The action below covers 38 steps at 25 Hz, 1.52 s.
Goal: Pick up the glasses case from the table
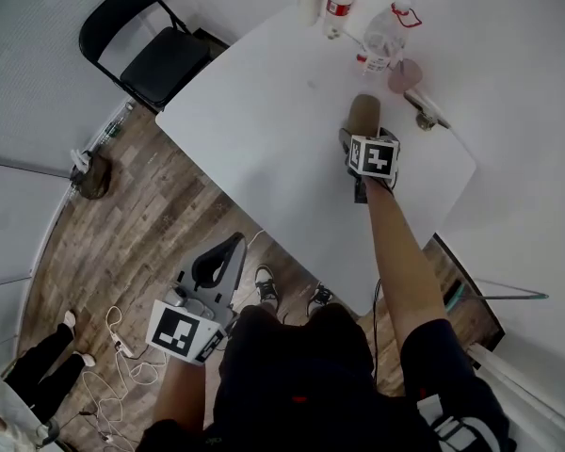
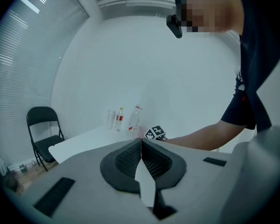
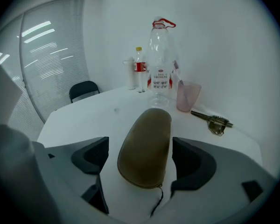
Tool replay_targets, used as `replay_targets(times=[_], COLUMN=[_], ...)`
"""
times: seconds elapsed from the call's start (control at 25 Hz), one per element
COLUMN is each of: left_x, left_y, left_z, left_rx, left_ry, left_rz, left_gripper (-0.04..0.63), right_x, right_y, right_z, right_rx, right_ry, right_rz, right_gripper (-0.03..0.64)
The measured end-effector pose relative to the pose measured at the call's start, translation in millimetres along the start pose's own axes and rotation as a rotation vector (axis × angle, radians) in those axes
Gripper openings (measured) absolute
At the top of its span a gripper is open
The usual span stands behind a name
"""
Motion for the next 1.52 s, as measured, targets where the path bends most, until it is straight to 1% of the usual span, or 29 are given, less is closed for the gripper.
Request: replay_targets(times=[0.12,0.28,0.4,0.48,0.56,0.68,0.84,0.92,1.0,1.08,1.16,1.24,1.4,1.52], left_x=[-3.1,-5.6,-9.9,-13.5,-15.9,-14.5,-13.8,-14.4,-15.1,-13.8,-11.0,-9.2,-9.3,-8.0], left_y=[-5.0,-7.7,-8.0,-6.5,-5.5,-3.1,3.9,8.9,14.9,22.8,31.5,39.6,54.1,66.1], left_z=[-10.3,-21.8,-24.9,-26.2,-25.9,-21.9,-6.5,3.2,13.8,26.4,40.3,54.4,79.1,97.1], left_rx=[-0.012,-0.016,-0.009,-0.011,-0.004,0.015,0.034,0.044,0.047,0.038,0.040,0.052,0.066,0.074], left_ry=[0.014,0.032,0.030,0.029,0.025,0.013,-0.017,-0.033,-0.046,-0.063,-0.081,-0.100,-0.130,-0.147], left_rz=[-0.010,-0.009,-0.007,-0.003,0.000,0.006,0.013,0.017,0.026,0.042,0.060,0.076,0.101,0.121], left_gripper=[0.023,0.023,0.023,0.023,0.023,0.023,0.023,0.023,0.023,0.023,0.023,0.023,0.023,0.023], right_x=[15.1,31.8,32.8,26.1,16.3,-3.7,-51.7,-84.3,-122.9,-163.9,-204.2,-244.3,-322.6,-373.2], right_y=[-3.5,-15.8,-18.9,-15.7,-11.4,-0.2,21.4,34.5,45.0,52.1,57.5,62.2,65.7,65.9], right_z=[4.9,5.5,5.9,5.3,3.7,0.3,-1.6,-6.9,-15.4,-22.0,-24.3,-23.1,-14.7,-7.5], right_rx=[0.010,-0.019,-0.021,-0.035,-0.043,-0.055,-0.031,-0.053,-0.111,-0.159,-0.177,-0.178,-0.139,-0.122], right_ry=[-0.039,-0.062,-0.089,-0.112,-0.111,-0.082,-0.043,-0.023,-0.014,-0.003,0.013,0.024,0.021,0.034], right_rz=[-0.038,-0.091,-0.101,-0.083,-0.041,0.041,0.172,0.256,0.335,0.403,0.462,0.513,0.592,0.657], right_gripper=[0.405,0.405,0.403,0.402,0.399,0.394,0.391,0.390,0.390,0.391,0.390,0.391,0.391,0.391])
Point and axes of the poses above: the fingertips, and each gripper's own axes: x forward along the fingers, z to its right, y out of its top, the point moved 1 cm from there along -x, backward along the fingers, and after that the axes turned 5 degrees about -x, right-handed, at the moved point
